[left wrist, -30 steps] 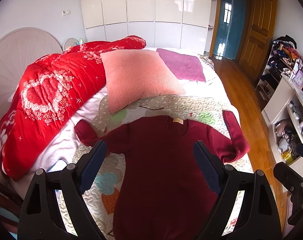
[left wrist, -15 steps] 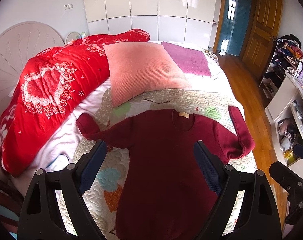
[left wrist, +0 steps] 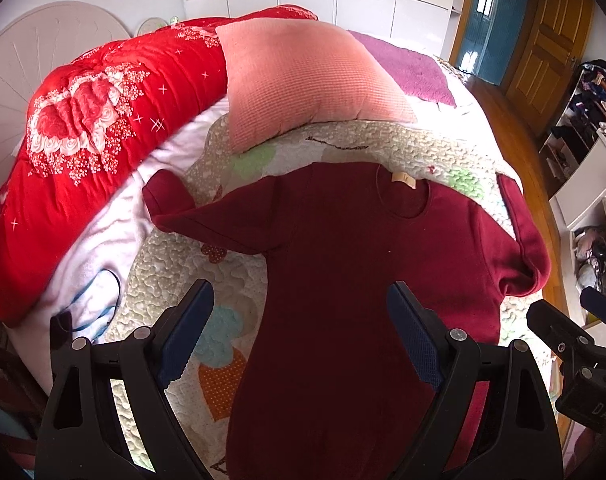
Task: Fold small clothes
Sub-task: 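Move the left gripper down to the sleeve cuff nearest it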
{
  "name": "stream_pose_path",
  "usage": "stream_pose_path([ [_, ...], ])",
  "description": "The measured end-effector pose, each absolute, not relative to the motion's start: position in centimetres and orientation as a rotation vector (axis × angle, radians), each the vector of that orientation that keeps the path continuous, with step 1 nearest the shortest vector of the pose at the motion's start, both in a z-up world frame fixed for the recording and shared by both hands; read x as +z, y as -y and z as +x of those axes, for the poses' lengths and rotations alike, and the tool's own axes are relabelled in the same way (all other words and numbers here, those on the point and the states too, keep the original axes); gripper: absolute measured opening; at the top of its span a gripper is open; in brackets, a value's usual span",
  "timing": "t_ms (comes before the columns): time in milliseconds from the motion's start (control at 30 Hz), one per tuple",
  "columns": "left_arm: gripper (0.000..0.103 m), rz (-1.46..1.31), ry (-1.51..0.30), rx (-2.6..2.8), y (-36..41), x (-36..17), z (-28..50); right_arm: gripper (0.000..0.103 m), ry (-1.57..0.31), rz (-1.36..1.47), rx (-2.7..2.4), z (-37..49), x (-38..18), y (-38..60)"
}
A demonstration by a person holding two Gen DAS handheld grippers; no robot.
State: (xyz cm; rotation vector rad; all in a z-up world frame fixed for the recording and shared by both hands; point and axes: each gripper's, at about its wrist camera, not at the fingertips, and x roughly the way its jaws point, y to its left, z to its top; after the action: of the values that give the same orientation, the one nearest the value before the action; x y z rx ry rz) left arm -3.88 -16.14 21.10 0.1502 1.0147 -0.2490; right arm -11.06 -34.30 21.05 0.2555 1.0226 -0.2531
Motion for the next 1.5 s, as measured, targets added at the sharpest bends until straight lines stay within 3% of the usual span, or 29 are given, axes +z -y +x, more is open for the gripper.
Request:
stream_pose_path([
  [500,0.088,0.059,-1.107,-0.218,11.7,13.9,2.4,0.100,-1.105,0.315,-0.230,-5.0,12.1,32.7],
  [633,0.088,0.066,-1.090,-0.133,8.0,12.7,5.8,0.088,-1.119,0.328,-0.183,-1.8,9.9,31.2],
  [800,0.088,0.051,-1.048,-0.035,3.2,11.9,10.1,0.083,-1.136,0.295,-0.131,2.2,7.2,29.0],
  [1333,0.088,-0.202,-1.101,0.121,-5.9,4.5,22.2,0.083,-1.194,0.323,-0.066,4.5,2.4,27.9],
  [1500,0.068,-0.322,-1.135,0.098,-6.3,2.0,23.4,0.083,-1.185,0.347,-0.059,4.0,2.6,28.1],
])
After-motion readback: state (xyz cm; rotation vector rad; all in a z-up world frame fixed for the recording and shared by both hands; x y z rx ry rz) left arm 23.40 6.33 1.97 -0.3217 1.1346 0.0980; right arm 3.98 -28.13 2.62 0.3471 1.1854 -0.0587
